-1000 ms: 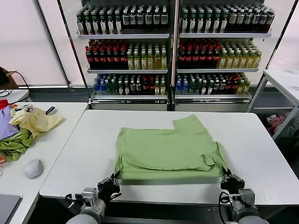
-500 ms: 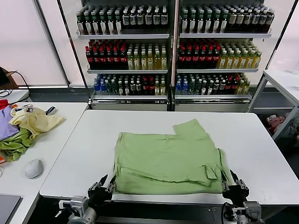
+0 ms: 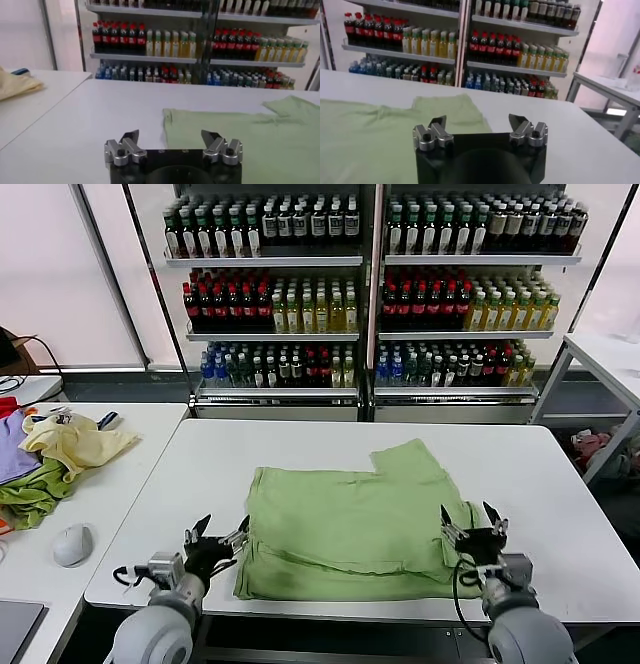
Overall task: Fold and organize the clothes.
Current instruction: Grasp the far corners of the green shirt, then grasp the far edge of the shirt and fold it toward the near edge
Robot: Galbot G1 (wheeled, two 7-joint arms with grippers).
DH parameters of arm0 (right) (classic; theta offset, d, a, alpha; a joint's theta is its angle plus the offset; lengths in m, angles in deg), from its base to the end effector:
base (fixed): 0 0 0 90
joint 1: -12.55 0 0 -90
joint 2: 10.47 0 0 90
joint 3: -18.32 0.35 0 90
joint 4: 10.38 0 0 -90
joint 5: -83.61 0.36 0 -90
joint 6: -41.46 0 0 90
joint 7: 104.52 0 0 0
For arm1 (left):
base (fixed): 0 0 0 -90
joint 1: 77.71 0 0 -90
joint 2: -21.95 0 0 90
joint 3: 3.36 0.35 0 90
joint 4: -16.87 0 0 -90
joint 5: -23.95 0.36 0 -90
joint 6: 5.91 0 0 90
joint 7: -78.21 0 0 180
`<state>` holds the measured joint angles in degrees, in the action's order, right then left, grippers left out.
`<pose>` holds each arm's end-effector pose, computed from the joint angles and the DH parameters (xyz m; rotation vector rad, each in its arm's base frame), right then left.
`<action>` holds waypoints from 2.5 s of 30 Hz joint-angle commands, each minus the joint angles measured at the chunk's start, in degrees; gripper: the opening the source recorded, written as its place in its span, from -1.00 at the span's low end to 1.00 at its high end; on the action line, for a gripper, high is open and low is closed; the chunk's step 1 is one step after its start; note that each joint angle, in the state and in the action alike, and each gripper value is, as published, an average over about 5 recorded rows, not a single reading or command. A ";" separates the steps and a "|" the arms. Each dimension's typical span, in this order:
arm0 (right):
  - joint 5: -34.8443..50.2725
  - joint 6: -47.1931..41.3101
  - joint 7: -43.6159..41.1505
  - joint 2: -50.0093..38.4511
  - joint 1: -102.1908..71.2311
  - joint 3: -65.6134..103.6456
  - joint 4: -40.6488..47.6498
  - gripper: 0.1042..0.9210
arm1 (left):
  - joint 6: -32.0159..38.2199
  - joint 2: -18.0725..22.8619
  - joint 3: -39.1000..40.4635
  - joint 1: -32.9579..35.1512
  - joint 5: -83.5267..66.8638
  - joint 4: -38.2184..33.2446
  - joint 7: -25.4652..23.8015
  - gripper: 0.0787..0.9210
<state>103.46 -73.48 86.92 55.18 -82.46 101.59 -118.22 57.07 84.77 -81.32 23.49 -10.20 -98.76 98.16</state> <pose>0.3185 -0.0622 -0.2638 0.0191 -2.8717 0.1799 0.2718 0.0285 -0.2615 -0.1142 -2.7503 0.0581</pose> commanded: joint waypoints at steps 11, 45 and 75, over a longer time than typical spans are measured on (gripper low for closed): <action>0.25 -2.75 -0.22 3.74 34.71 -13.06 37.62 0.76 | 1.00 5.92 15.22 -34.64 -1.27 37.77 1.10 0.77; 2.22 -2.21 -1.86 12.97 42.31 -13.09 58.28 -0.16 | 0.50 6.82 18.89 -33.62 -6.32 40.68 -1.66 -0.06; 7.32 1.61 -3.08 1.57 9.32 -1.58 4.47 -0.97 | 6.95 -1.99 6.68 -12.44 -14.36 6.51 -3.94 -0.95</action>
<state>110.10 -72.24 83.77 59.26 -61.32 95.30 -96.42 63.52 85.36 -70.98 2.08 -22.42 -78.58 94.41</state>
